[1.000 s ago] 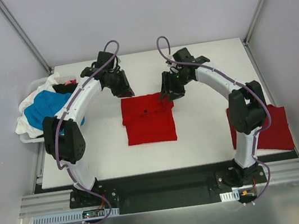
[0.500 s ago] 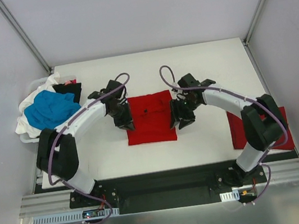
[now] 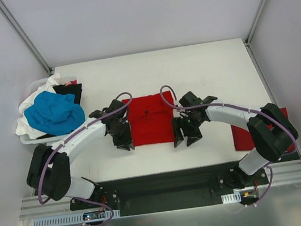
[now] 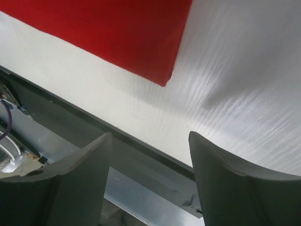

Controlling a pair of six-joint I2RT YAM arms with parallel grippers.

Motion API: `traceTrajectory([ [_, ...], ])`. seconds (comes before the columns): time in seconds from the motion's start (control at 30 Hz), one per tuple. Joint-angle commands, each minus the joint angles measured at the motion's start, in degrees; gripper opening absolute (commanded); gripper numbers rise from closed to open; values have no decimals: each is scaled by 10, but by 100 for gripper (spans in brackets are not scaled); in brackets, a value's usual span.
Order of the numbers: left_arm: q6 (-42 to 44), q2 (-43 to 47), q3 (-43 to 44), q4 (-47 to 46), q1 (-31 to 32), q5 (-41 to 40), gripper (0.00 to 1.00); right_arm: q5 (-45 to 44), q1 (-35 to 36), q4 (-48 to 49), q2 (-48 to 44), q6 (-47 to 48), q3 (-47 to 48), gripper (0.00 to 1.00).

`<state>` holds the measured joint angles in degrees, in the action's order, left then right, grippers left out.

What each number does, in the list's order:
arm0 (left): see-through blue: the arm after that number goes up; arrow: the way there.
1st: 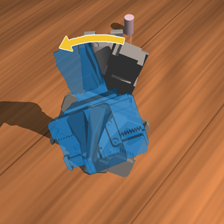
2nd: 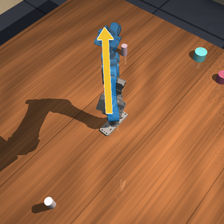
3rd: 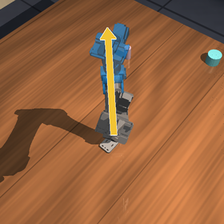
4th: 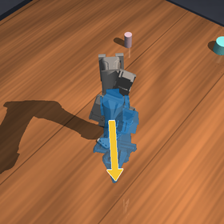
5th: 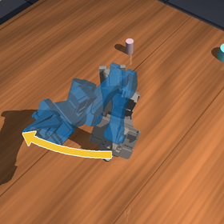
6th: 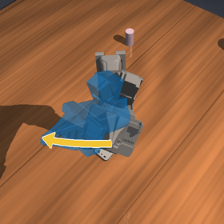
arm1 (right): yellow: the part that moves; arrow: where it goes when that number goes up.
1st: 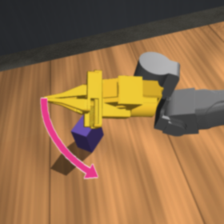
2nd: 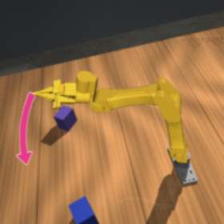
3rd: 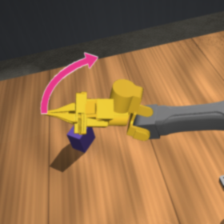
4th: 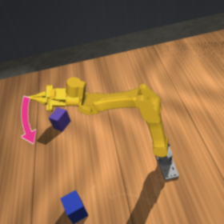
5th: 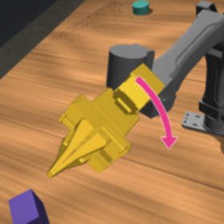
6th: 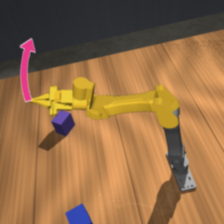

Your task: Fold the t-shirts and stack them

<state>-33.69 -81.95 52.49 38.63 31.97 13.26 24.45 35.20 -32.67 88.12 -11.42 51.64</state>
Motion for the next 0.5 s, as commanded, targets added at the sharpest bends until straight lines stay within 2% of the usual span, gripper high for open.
traceTrajectory([
  [0.0,-6,-10,-19,-3,6,-54,34,-3,3,35,-20,-6,-18,73],
  [0.03,-6,-14,-20,-4,6,-60,39,-3,4,38,-19,-7,-19,75],
  [0.07,-5,-20,-20,-4,6,-70,51,-2,3,42,-15,-8,-19,76],
  [0.13,-1,-25,-18,-3,6,-79,67,-4,3,43,-9,-8,-15,78],
  [0.17,2,-30,-14,-4,6,-86,80,-4,4,45,-8,-8,-13,78],
  [0.23,8,-37,-10,-4,6,-93,87,-8,4,47,-1,-9,-8,78],
  [0.3,14,-57,-1,-8,6,-102,91,-16,3,52,5,-6,-6,78],
  [0.37,19,-79,9,-22,5,-104,88,-26,2,58,19,-5,-2,78],
  [0.43,19,-91,22,-38,5,-92,82,-33,2,73,35,-11,5,77],
  [0.47,15,-101,25,-44,5,-81,75,-31,2,80,40,-18,8,77],
])
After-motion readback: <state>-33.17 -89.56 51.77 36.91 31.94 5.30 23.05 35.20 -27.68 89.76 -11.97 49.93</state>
